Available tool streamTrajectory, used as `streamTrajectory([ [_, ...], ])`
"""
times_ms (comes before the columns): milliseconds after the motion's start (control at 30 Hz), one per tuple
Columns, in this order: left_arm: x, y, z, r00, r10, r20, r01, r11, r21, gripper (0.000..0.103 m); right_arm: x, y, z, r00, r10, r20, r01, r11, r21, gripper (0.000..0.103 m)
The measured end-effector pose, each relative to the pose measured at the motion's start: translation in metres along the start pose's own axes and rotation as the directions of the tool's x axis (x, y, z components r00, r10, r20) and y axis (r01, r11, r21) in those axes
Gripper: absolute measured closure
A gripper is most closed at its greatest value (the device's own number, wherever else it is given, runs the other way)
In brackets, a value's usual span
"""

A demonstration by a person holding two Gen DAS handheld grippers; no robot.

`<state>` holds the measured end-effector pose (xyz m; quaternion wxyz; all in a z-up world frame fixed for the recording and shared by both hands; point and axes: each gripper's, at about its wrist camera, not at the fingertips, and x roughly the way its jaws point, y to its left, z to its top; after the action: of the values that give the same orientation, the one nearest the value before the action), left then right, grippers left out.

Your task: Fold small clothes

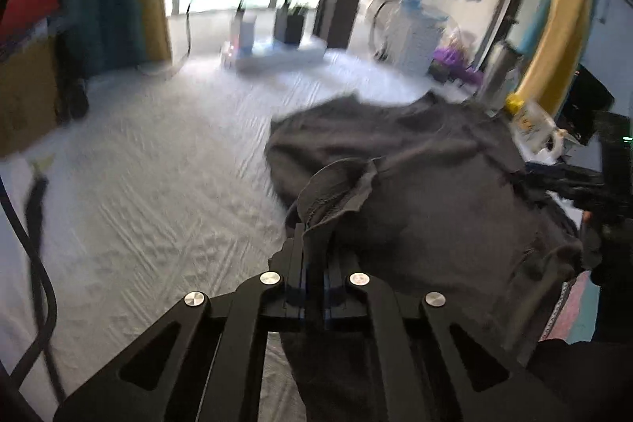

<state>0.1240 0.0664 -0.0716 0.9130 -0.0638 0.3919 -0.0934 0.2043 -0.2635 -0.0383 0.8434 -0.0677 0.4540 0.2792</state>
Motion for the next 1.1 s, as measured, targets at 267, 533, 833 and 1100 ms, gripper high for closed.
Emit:
streamTrajectory([
  [267, 0.002, -0.061, -0.016, 0.996, 0.048, -0.075, -0.026, 0.963, 0.267, 0.098, 0.000, 0.003, -0.003, 1.000, 0.013, 0.002, -0.013, 1.000, -0.002, 0.057],
  [533, 0.000, -0.068, -0.041, 0.986, 0.023, -0.163, 0.032, 0.944, 0.328, 0.066, 0.001, -0.005, -0.011, 1.000, 0.010, -0.010, -0.009, 1.000, 0.023, 0.057],
  [833, -0.019, -0.049, -0.026, 0.993, -0.025, -0.117, 0.054, 0.966, 0.252, 0.064, 0.014, 0.001, -0.009, 0.998, 0.064, -0.020, -0.063, 0.998, 0.028, 0.057],
  [1100, 0.012, -0.005, -0.031, 0.988, -0.033, -0.152, 0.048, 0.994, 0.099, 0.051, 0.030, 0.032, -0.001, 0.985, 0.170, -0.038, -0.170, 0.986, 0.006, 0.057],
])
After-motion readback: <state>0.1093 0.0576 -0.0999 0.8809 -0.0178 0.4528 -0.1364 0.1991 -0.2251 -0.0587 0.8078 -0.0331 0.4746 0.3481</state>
